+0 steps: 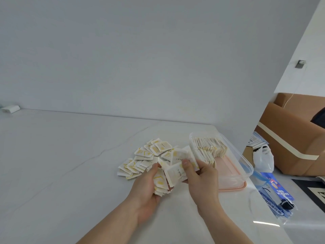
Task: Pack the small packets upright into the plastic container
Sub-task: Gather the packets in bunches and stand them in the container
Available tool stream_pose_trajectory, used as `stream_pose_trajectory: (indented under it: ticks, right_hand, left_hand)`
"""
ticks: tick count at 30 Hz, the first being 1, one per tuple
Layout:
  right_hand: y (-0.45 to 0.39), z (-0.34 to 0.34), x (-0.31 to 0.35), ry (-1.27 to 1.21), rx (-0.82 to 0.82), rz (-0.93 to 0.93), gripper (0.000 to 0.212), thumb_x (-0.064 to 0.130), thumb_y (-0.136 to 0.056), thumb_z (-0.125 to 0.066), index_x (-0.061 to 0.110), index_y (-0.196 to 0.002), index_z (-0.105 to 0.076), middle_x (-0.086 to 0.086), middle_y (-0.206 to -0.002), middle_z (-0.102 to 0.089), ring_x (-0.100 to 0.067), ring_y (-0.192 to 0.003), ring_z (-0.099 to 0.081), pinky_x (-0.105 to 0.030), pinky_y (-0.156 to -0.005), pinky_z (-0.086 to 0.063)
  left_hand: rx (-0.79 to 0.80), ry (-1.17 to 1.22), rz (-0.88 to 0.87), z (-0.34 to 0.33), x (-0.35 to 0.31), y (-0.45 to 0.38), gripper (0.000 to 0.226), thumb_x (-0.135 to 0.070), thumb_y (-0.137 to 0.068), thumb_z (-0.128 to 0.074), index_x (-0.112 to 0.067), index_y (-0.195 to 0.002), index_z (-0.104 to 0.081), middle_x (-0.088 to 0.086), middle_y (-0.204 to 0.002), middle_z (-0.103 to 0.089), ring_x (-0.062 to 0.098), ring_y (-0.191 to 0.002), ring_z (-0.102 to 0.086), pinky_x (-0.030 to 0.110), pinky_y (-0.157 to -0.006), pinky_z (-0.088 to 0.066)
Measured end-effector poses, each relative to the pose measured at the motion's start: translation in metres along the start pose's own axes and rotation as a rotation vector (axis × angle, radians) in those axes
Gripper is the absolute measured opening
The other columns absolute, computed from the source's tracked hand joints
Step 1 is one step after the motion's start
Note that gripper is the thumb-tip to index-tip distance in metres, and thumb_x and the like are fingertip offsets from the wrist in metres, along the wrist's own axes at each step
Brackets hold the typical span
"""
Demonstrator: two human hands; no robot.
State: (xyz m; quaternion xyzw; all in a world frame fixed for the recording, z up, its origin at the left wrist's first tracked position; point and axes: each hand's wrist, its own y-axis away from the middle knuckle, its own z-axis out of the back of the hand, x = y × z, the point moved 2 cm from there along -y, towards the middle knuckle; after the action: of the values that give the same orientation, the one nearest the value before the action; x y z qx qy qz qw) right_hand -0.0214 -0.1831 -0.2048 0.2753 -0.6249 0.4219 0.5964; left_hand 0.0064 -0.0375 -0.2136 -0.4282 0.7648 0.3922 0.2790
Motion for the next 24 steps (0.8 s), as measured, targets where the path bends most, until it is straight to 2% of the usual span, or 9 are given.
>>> stream_pose_trajectory:
  ticks: [2,4,6,10,13,15,18,21,24]
  right_hand:
    - [0.002,-0.003,0.0,-0.033,0.013,-0.032,0.023,0.018,-0.098,-0.067,0.03,-0.084,-0.08,-0.009,-0.078,-0.077,-0.036,-0.086,-0.074,-0.06,-0.082,-0.059]
    - [0.005,-0.005,-0.002,-0.05,0.039,-0.063,0.021,0.018,-0.098,-0.068,0.025,-0.084,-0.081,-0.009,-0.08,-0.078,-0.034,-0.086,-0.074,-0.058,-0.083,-0.06]
    - [0.008,-0.006,-0.003,-0.086,0.064,-0.08,0.018,0.016,-0.098,-0.067,0.019,-0.087,-0.081,-0.008,-0.081,-0.079,-0.031,-0.085,-0.076,-0.05,-0.079,-0.063]
    - [0.008,-0.004,-0.001,-0.166,0.059,-0.095,0.012,0.016,-0.098,-0.068,0.011,-0.095,-0.078,-0.007,-0.081,-0.079,-0.023,-0.08,-0.077,-0.031,-0.067,-0.062]
    - [0.009,-0.003,0.001,-0.161,0.058,-0.072,0.013,0.018,-0.097,-0.068,0.01,-0.093,-0.077,-0.005,-0.076,-0.078,-0.016,-0.07,-0.076,-0.026,-0.06,-0.059]
    - [0.009,-0.003,0.001,-0.055,0.068,0.006,0.015,0.02,-0.097,-0.069,0.013,-0.086,-0.077,0.0,-0.068,-0.075,-0.011,-0.059,-0.07,-0.021,-0.054,-0.052]
    - [0.008,-0.003,0.002,0.08,0.111,0.124,0.016,0.021,-0.097,-0.069,0.021,-0.083,-0.077,0.004,-0.068,-0.074,-0.008,-0.057,-0.066,-0.022,-0.053,-0.049]
    - [0.005,-0.001,-0.001,0.122,0.139,0.156,0.013,0.026,-0.095,-0.072,0.029,-0.083,-0.077,0.003,-0.071,-0.073,-0.012,-0.059,-0.065,-0.03,-0.054,-0.05]
    - [0.001,-0.001,-0.008,0.173,0.159,0.177,0.012,0.043,-0.089,-0.069,0.035,-0.086,-0.077,0.007,-0.086,-0.072,-0.013,-0.086,-0.067,-0.036,-0.072,-0.054]
  left_hand:
    - [-0.006,0.02,0.022,0.0,0.0,-0.001,0.028,-0.027,-0.107,-0.049,-0.006,-0.117,-0.064,0.017,-0.099,-0.077,0.035,-0.095,-0.068,0.052,-0.093,-0.052]
    - [0.0,0.043,0.044,0.001,-0.002,-0.001,0.029,-0.027,-0.107,-0.049,-0.007,-0.124,-0.062,0.018,-0.104,-0.077,0.037,-0.099,-0.068,0.056,-0.104,-0.047]
    - [0.026,0.046,0.048,0.001,-0.004,-0.001,0.03,-0.027,-0.107,-0.05,-0.01,-0.129,-0.062,0.018,-0.113,-0.077,0.035,-0.098,-0.071,0.052,-0.098,-0.05]
    - [0.022,0.024,0.031,0.002,-0.007,0.0,0.031,-0.03,-0.107,-0.05,-0.011,-0.126,-0.064,0.016,-0.106,-0.079,0.03,-0.088,-0.075,0.044,-0.083,-0.055]
    - [0.113,-0.043,0.087,-0.001,-0.007,0.002,0.041,-0.034,-0.109,-0.043,-0.007,-0.127,-0.066,0.019,-0.114,-0.076,0.035,-0.1,-0.073,0.045,-0.083,-0.056]
    - [0.191,-0.077,0.13,-0.001,-0.005,0.004,0.046,-0.04,-0.108,-0.042,-0.008,-0.126,-0.07,0.02,-0.12,-0.074,0.036,-0.104,-0.073,0.042,-0.078,-0.058]
    - [0.281,-0.116,0.155,0.0,-0.006,0.004,0.052,-0.051,-0.103,-0.045,-0.014,-0.123,-0.076,0.016,-0.124,-0.073,0.031,-0.102,-0.071,0.039,-0.074,-0.058]
    - [0.377,-0.178,0.15,0.0,-0.01,0.006,0.053,-0.055,-0.101,-0.046,-0.017,-0.121,-0.077,0.012,-0.12,-0.074,0.028,-0.096,-0.068,0.037,-0.074,-0.056]
    - [0.391,-0.188,0.102,-0.001,-0.013,0.005,0.05,-0.049,-0.1,-0.052,-0.012,-0.125,-0.074,0.012,-0.115,-0.073,0.027,-0.092,-0.067,0.036,-0.07,-0.055]
